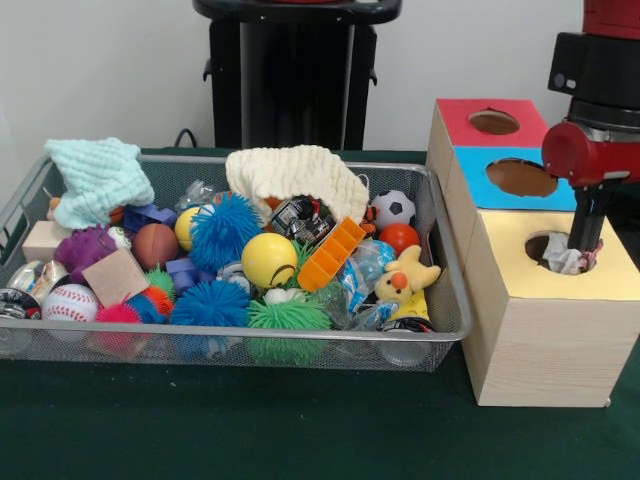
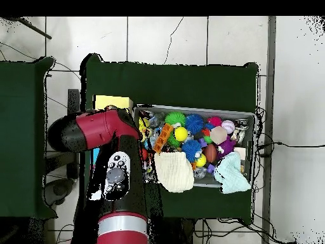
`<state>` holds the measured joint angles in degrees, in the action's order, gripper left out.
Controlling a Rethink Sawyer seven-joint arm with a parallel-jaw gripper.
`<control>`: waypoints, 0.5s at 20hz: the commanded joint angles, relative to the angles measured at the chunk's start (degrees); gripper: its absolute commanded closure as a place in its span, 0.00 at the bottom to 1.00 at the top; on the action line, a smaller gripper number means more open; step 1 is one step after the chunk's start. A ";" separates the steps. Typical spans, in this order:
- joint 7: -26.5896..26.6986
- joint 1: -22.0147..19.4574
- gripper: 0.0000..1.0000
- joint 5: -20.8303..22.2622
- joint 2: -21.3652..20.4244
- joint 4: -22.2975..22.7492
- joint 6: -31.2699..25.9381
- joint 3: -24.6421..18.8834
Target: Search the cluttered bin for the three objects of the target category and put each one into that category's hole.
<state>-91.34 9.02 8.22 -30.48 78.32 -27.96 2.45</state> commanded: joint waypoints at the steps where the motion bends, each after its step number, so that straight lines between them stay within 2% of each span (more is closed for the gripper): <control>1: -5.86 0.27 1.00 3.51 4.75 1.04 2.61 -0.93; 10: -5.57 0.44 1.00 3.97 6.37 0.52 4.19 -0.26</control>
<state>-91.33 9.73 8.22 -30.16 77.90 -27.26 3.23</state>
